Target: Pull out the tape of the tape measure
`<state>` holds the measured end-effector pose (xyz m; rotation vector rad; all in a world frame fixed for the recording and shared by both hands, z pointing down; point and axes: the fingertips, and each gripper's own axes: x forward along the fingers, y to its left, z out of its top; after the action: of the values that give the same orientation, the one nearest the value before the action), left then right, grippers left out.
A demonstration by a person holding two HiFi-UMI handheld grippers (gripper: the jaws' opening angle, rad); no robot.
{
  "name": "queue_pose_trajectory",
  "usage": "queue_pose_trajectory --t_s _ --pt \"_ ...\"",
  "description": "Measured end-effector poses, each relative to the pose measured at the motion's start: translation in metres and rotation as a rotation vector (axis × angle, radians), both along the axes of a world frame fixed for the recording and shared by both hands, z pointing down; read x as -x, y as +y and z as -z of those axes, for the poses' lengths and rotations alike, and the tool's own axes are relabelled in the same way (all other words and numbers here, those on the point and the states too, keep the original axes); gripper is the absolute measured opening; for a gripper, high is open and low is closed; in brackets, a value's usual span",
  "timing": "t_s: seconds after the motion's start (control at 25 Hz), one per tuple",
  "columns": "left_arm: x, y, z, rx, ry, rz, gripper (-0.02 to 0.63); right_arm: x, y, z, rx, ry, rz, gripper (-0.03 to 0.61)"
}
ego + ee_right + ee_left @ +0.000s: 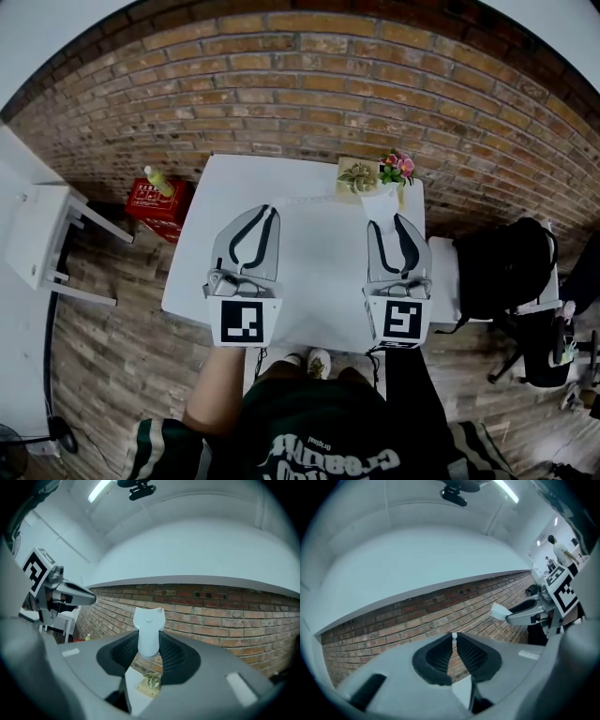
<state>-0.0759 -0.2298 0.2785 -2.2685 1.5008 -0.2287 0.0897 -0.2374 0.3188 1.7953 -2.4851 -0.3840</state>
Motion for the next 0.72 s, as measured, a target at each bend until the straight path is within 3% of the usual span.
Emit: queue_pose_trajectory --t_s 0.08,0.36,0.48,0.72 --pt "0.007 0.0 0.0 0.012 0.055 0.013 0.038 -0.007 0.0 -0.002 0.013 -0.005 -0.018 0.149" --pt "0.012 0.005 0.001 0.019 0.095 0.024 0.038 -0.006 0.004 0.003 -0.002 0.0 -0.024 0.149" --pt "0.018 0.006 -0.005 0.053 0.146 0.036 0.038 -0.003 0.006 0.0 0.006 0.01 -0.019 0.149" --pt "0.042 0.002 -0.02 0.096 0.206 0.115 0.038 -0.007 0.005 -0.009 0.038 -0.021 -0.042 0.149"
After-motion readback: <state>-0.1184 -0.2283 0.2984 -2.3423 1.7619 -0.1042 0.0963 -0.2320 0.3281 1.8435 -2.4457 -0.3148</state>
